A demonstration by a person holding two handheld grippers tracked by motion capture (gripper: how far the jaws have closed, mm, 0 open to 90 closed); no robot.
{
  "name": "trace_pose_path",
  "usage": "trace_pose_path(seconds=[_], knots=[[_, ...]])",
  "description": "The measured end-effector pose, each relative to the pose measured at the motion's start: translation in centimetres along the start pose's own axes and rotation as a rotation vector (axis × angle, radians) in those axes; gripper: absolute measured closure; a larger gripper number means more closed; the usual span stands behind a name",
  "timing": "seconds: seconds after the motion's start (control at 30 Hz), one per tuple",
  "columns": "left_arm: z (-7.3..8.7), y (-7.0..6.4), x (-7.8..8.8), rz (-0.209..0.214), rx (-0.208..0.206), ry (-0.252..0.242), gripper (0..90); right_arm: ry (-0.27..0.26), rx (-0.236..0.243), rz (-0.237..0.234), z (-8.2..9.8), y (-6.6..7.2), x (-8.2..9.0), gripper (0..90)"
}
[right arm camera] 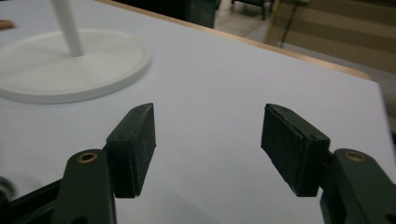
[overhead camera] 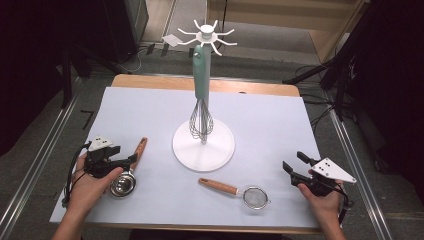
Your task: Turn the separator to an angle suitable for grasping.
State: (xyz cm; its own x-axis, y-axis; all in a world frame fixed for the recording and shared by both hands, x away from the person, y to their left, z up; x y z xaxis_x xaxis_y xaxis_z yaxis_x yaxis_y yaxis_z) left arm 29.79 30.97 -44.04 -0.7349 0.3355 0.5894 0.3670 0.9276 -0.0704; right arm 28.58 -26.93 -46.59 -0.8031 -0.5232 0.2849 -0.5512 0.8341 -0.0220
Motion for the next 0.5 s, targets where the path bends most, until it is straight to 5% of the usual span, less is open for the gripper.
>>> trace_pose_path(seconds=[0.17,0.23,0.33,0.43,0.5], knots=[[0.0,0.2,0.3,0.005,-0.016,-0.072,19.5,0.015,0.042,-0.086,-1.2,1.5,-0.6,39.3],[0.0,0.2,0.5,-0.060,-0.049,-0.094,16.8,0.033,0.060,-0.142,-1.6,2.4,-1.1,42.6],[0.3,0.3,0.8,-0.120,-0.035,-0.098,14.8,0.048,0.072,-0.183,-2.0,3.0,-1.5,45.7],[0.6,0.5,1.1,-0.116,-0.013,-0.148,15.0,0.067,0.080,-0.206,-2.2,3.3,-1.8,48.5],[1.4,1.3,1.9,-0.012,0.041,-0.234,14.1,0.091,0.093,-0.262,-2.5,3.7,-2.1,51.7]])
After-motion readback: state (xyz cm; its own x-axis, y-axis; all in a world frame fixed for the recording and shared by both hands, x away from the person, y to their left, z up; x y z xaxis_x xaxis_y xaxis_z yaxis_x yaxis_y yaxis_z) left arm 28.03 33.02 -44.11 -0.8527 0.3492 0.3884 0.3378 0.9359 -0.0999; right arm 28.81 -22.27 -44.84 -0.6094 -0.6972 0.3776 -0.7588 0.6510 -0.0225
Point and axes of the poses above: each handheld gripper's, and its own axes: x roughly backward along the jaws, z roughly out of its underside, y roughly to its left, the point moved 2 cm from there along -x, roughly forward along the jaws, and after that the axes turned 4 degrees about -y, right-handed, at the moved point
